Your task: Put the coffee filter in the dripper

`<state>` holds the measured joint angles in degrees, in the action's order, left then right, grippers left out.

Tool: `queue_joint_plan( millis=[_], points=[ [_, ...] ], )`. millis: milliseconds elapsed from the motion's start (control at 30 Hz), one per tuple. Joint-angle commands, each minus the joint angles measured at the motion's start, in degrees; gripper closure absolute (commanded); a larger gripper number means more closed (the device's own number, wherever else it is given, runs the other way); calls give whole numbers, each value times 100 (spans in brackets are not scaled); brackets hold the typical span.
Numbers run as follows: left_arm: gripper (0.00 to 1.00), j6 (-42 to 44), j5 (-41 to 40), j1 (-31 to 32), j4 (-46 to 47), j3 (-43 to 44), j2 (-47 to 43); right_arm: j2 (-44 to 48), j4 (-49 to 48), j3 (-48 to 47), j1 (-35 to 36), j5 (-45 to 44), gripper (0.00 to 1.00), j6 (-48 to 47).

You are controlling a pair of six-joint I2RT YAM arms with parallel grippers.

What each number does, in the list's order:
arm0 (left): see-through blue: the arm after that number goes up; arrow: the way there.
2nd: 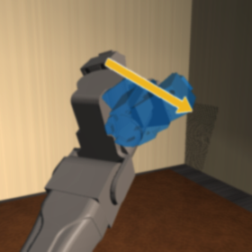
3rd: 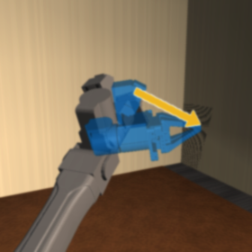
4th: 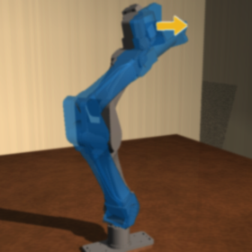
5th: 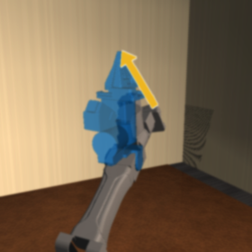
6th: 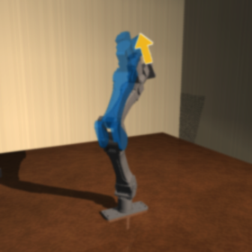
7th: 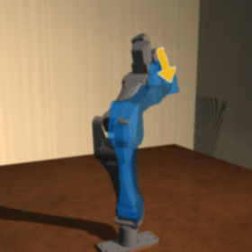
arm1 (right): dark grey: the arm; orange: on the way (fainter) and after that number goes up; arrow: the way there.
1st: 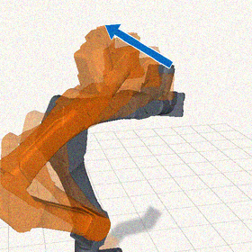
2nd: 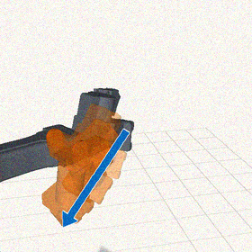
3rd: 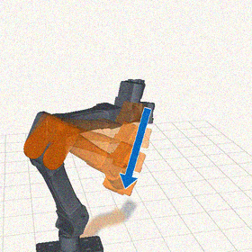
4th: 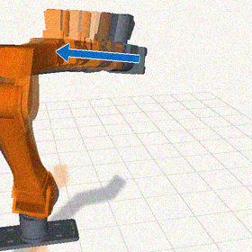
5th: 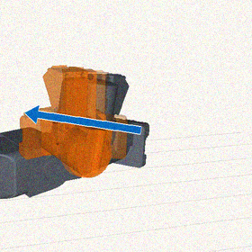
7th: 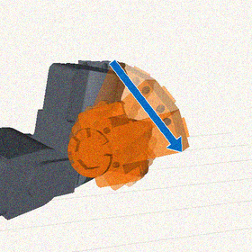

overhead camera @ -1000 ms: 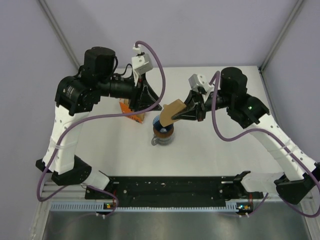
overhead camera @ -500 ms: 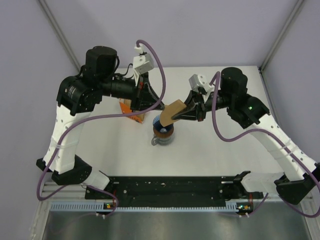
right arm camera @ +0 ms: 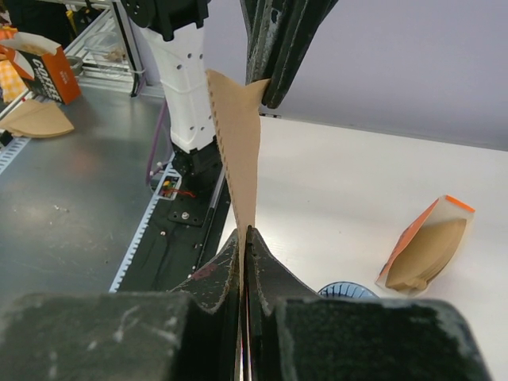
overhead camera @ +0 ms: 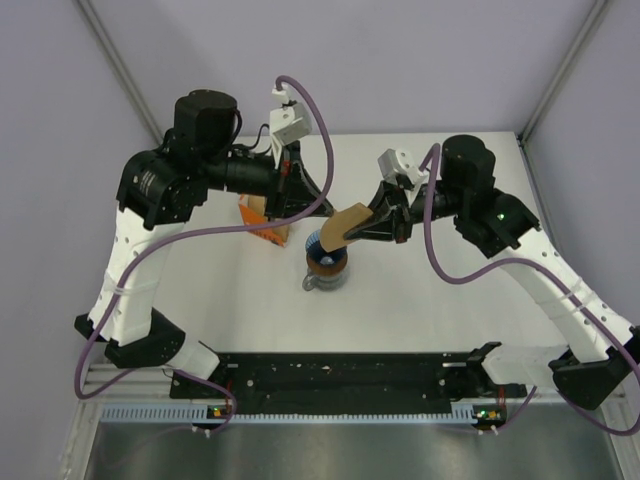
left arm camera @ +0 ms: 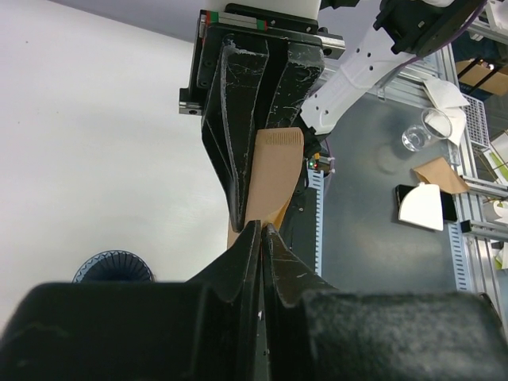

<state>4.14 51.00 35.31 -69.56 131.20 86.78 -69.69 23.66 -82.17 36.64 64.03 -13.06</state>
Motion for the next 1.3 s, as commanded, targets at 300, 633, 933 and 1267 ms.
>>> queue_joint_plan(
  millis=[300,633,933,1267],
  points=[
    [89,306,-196,187,-14,-24,-65,105,-116,-132,71,-259,100,5],
    [78,500,-442,354,-163,2,-91,105,-107,-141,71,-453,100,75],
    [75,535,-539,415,-190,20,-126,52,-116,-185,71,-628,100,163],
    [77,623,-1012,477,-181,-24,-118,-9,-107,-194,71,-716,100,242]
  ],
)
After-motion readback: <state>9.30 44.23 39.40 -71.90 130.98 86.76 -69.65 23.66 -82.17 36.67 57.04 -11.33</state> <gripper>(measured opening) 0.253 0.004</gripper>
